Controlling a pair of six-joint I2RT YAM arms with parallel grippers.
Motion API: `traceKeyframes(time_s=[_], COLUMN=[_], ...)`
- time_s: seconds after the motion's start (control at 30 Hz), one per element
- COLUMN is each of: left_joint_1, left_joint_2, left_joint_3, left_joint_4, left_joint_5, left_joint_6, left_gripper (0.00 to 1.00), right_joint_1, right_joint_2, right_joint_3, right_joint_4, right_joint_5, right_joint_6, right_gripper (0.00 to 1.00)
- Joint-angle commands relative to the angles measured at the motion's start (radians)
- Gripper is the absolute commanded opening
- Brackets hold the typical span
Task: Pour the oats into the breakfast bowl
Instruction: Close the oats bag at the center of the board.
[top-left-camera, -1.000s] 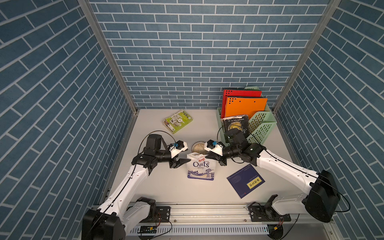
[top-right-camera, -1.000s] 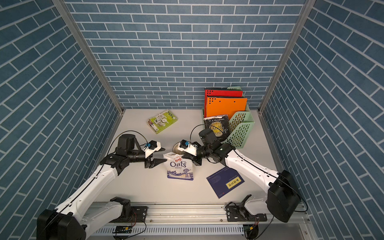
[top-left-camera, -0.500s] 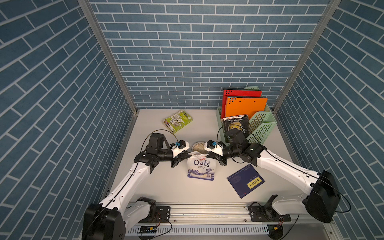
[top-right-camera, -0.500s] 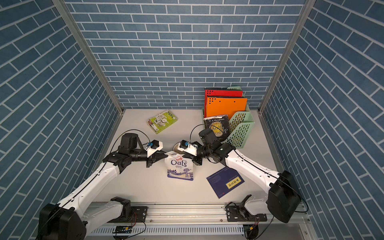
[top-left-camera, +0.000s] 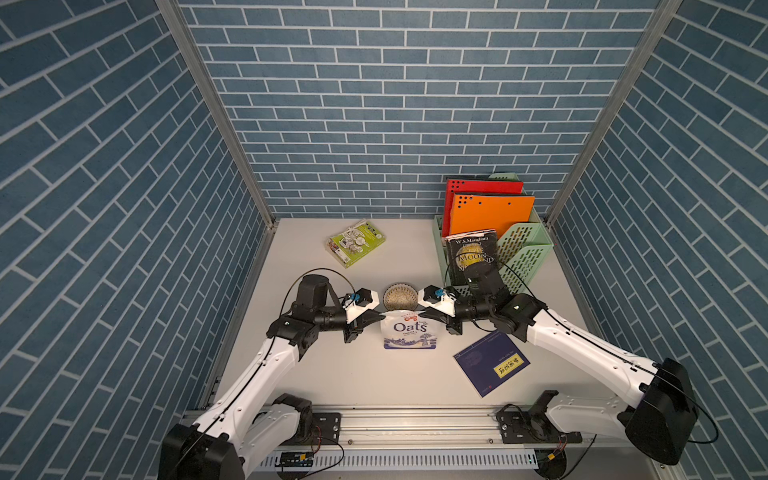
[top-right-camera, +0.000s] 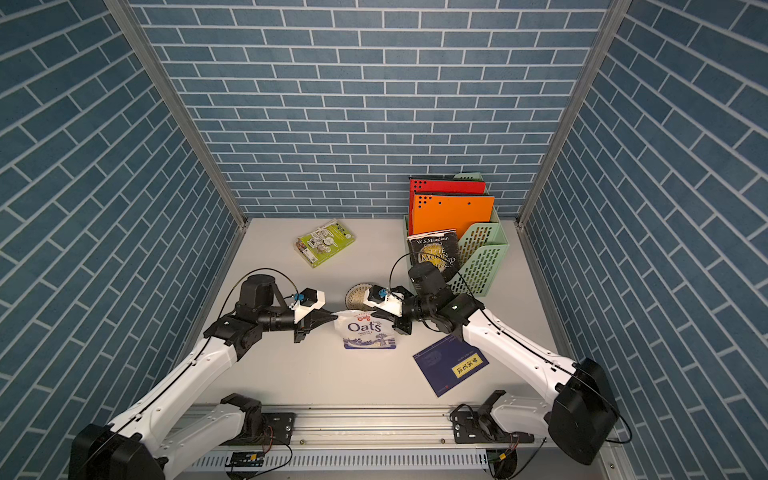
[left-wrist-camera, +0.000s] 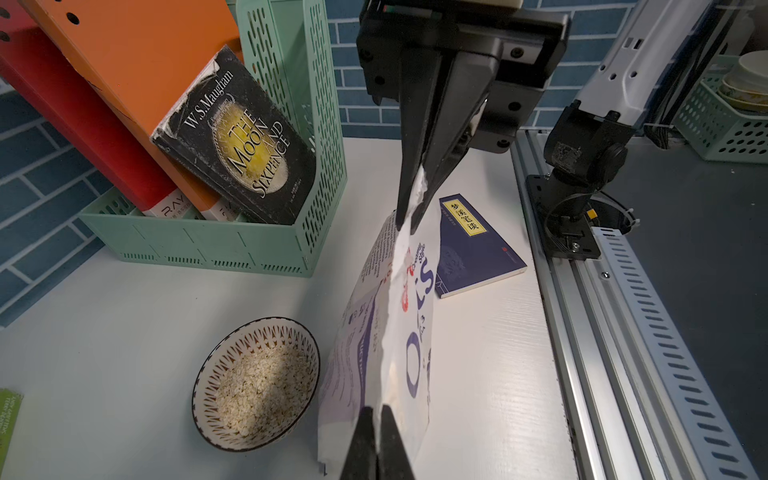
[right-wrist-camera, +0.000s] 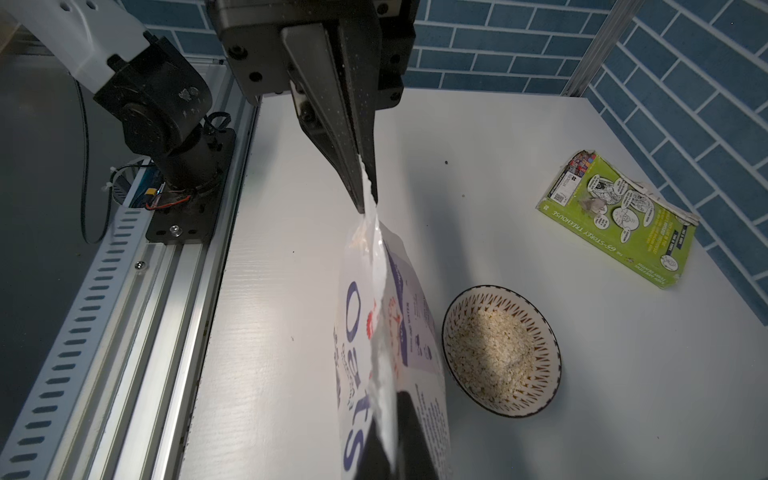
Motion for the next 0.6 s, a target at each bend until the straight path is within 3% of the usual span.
traceKeyframes(time_s=[0.0, 0.33, 0.57], left_joint_1=[0.024, 0.024, 0.024], left_joint_2=[-0.029, -0.026, -0.025], left_joint_3=[-0.021, -0.014, -0.015], left_joint_4=[0.059, 0.063, 0.064], left_joint_5=[-0.028, -0.026, -0.029], left_joint_6=[-0.068, -0.076, -0.076], left_gripper=[0.0, 0.0, 0.0], right_joint_1=[-0.016, 0.054, 0.077], right_joint_2=[-0.001, 0.11, 0.156], right_joint_3=[0.036, 0.107, 0.131], right_joint_4=[0.0, 0.017, 0.015], right_joint_5=[0.013, 0.007, -0.011], right_joint_6=[0.027, -0.012, -0.014], right_gripper=[0.03, 0.27, 0.27])
